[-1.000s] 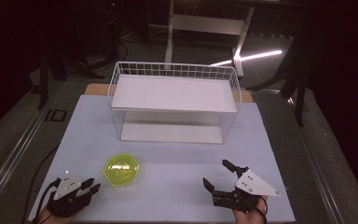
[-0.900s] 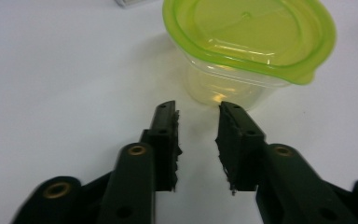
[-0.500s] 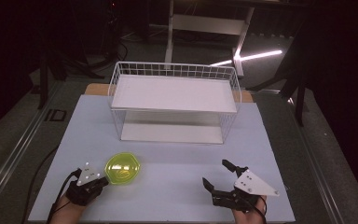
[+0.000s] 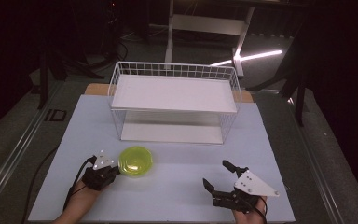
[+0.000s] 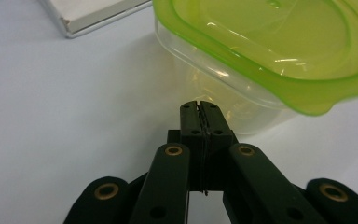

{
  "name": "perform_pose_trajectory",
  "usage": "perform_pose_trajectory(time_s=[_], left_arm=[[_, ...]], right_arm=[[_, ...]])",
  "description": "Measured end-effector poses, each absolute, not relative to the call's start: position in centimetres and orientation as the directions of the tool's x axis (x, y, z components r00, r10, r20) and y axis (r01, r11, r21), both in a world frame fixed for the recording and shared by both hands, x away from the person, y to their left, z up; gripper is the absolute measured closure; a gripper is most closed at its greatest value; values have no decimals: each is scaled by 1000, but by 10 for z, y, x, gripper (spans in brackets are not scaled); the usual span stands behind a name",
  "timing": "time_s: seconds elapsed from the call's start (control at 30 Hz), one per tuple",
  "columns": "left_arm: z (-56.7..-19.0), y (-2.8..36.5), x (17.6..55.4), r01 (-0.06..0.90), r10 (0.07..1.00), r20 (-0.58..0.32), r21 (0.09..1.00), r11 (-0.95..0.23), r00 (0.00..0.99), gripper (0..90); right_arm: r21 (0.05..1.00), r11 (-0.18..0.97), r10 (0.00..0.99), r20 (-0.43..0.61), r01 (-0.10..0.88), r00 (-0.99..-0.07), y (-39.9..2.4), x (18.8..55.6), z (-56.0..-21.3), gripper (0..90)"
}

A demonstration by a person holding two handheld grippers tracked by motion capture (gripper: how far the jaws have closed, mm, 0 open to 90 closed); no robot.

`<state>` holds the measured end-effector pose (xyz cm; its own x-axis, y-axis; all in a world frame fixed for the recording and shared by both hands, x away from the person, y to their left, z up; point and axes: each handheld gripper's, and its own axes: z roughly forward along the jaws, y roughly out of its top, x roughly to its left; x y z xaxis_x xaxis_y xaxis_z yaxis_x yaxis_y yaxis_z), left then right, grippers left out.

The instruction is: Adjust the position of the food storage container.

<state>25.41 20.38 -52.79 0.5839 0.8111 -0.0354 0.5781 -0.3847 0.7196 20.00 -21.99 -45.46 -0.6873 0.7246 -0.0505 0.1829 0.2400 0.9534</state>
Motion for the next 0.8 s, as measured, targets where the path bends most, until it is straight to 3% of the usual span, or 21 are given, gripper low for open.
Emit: perform_pose_trajectory(time_s=[0.4,0.8], left_arm=[[-522,221,253,613,838,-91,725,-316,539,900],[-525,207,260,619,825,-115,719,-316,554,900]], right_arm=[[952,250,715,-59,176,-697,-218,201,-455,142],[951,255,710,-64,172,-701,-217,199,-455,142]])
